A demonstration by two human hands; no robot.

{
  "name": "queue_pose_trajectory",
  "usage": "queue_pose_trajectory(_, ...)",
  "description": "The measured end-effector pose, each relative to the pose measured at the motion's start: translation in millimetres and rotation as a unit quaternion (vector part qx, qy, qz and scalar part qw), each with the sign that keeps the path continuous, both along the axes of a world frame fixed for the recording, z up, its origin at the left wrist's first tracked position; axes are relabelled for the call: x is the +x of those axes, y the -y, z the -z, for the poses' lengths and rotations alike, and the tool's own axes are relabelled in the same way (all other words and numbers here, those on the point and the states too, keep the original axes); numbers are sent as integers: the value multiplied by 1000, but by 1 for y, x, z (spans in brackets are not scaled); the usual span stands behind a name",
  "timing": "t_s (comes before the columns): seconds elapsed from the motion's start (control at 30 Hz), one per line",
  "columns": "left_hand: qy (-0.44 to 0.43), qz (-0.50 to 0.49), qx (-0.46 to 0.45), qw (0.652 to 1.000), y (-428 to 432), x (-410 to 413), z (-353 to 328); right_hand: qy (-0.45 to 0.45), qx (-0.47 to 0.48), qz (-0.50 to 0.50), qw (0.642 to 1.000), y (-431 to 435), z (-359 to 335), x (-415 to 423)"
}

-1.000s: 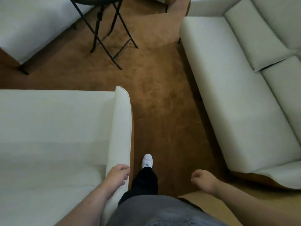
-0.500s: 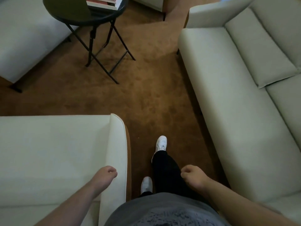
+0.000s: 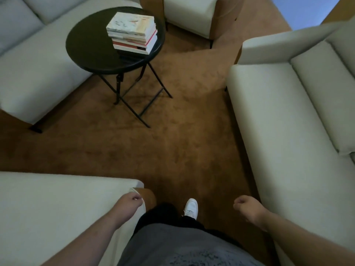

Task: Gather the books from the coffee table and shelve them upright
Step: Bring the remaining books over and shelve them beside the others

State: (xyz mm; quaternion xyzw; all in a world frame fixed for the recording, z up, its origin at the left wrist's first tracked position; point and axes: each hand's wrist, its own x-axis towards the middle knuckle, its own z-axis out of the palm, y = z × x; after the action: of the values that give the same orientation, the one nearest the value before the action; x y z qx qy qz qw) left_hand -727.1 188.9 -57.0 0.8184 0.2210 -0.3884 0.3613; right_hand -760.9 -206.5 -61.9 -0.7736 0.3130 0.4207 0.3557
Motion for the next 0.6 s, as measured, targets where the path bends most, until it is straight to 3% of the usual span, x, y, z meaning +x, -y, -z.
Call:
queue_pose_trajectory(0.27, -19, -59, -24, 998, 4, 109, 7, 30, 10, 1, 999, -11, 0, 136)
queue_pose_trajectory(0.6, -66, -75, -26, 995, -23, 267, 21, -14, -44, -51, 998, -13, 7, 313)
